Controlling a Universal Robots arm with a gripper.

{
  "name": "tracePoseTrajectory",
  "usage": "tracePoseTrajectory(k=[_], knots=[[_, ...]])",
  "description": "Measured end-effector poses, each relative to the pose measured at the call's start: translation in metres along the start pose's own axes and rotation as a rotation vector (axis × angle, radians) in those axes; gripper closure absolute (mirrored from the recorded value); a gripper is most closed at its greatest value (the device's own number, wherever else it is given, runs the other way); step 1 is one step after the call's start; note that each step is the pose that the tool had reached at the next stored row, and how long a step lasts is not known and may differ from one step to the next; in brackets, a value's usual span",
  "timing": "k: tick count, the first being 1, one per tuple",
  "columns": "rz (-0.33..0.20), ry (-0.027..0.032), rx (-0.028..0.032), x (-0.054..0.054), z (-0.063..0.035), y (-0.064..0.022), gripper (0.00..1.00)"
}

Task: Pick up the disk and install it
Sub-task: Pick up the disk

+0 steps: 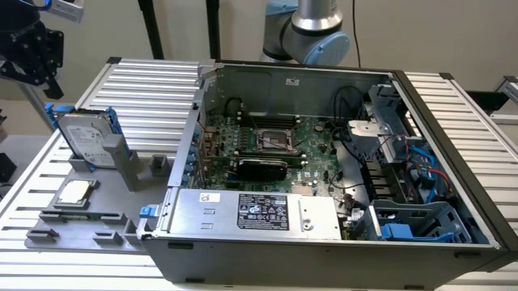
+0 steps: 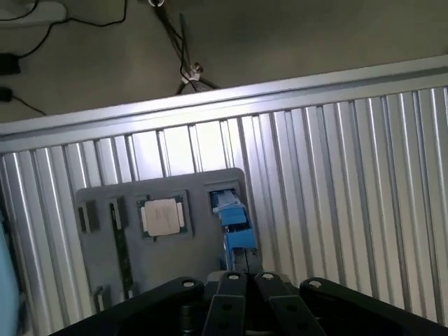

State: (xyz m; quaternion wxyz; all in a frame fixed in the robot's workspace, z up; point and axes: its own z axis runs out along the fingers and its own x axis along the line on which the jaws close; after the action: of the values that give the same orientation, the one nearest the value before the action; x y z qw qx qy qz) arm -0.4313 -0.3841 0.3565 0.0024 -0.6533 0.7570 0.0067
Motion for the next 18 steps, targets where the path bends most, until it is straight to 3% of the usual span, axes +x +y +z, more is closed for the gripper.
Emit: tracePoseTrajectory(k=[4, 9, 10, 18], knots=[[-0.056, 0.0005, -0.0008, -0.0002, 0.0, -0.0014, 1.0], [-0.083, 0.0006, -0.001, -0.0009, 0.0001, -0.0058, 1.0], [-0.084, 0.0006, -0.0011, -0.0009, 0.0001, -0.0058, 0.0], [-0.085, 0.0007, -0.0004, -0.0006, 0.0087, -0.005, 0.0]])
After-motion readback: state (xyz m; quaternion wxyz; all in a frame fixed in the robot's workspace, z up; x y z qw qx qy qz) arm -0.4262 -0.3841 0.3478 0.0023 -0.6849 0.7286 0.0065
